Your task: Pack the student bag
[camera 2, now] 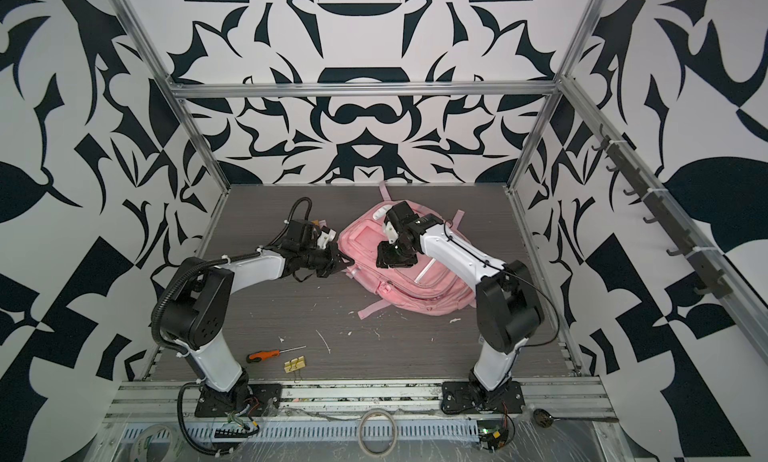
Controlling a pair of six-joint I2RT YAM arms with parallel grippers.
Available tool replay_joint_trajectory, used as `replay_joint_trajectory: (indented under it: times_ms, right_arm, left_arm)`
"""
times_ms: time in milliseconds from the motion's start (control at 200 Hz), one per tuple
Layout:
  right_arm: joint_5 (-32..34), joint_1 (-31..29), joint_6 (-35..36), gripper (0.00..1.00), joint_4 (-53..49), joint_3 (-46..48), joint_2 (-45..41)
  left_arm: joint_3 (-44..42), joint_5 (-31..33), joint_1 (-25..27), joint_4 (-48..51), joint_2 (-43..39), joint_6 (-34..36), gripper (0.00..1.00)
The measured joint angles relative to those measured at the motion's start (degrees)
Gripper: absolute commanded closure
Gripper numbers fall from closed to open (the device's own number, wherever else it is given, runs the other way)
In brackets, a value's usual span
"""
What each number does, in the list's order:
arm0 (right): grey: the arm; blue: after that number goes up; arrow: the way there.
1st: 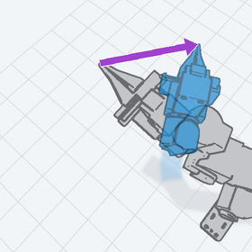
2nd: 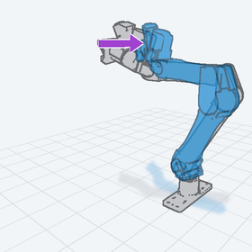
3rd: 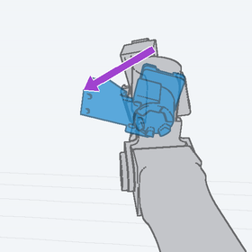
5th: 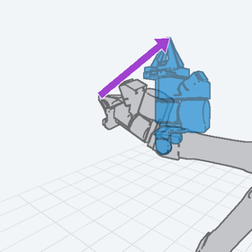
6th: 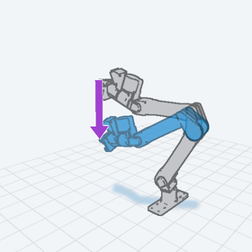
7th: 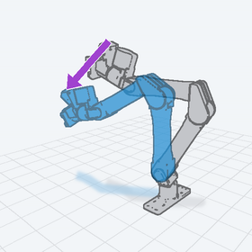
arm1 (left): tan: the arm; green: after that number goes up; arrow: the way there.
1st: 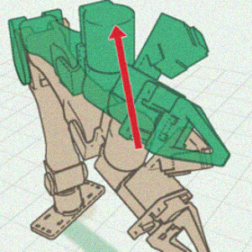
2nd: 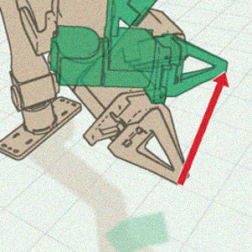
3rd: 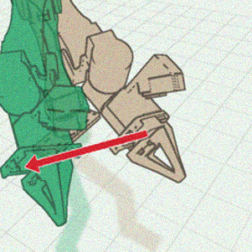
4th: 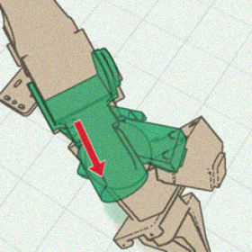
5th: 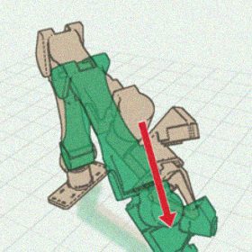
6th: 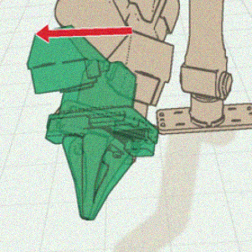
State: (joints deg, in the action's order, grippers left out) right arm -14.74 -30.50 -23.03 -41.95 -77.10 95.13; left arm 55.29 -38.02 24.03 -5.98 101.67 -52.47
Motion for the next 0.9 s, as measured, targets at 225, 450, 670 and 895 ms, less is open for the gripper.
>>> replay_joint_trajectory:
  times_ms: [225,450,670,895]
  right_arm:
    - [3.3,-5.7,-7.8,0.61,0.5,11.3,-14.5]
    - [2.9,-5.9,-13.9,0.59,4.3,18.3,-10.5]
    - [2.5,-5.9,-20.2,0.51,14.1,18.9,-7.7]
    - [3.7,-5.9,-26.2,0.56,19.6,20.8,-7.7]
  left_arm:
    - [0.3,1.6,0.8,-2.0,1.1,-3.5,1.00]
    - [0.7,2.4,1.9,-3.7,2.1,-4.9,1.00]
    - [0.7,2.9,2.8,-4.5,2.2,-5.2,1.00]
    - [0.7,3.8,4.1,-5.0,2.2,-5.2,1.00]
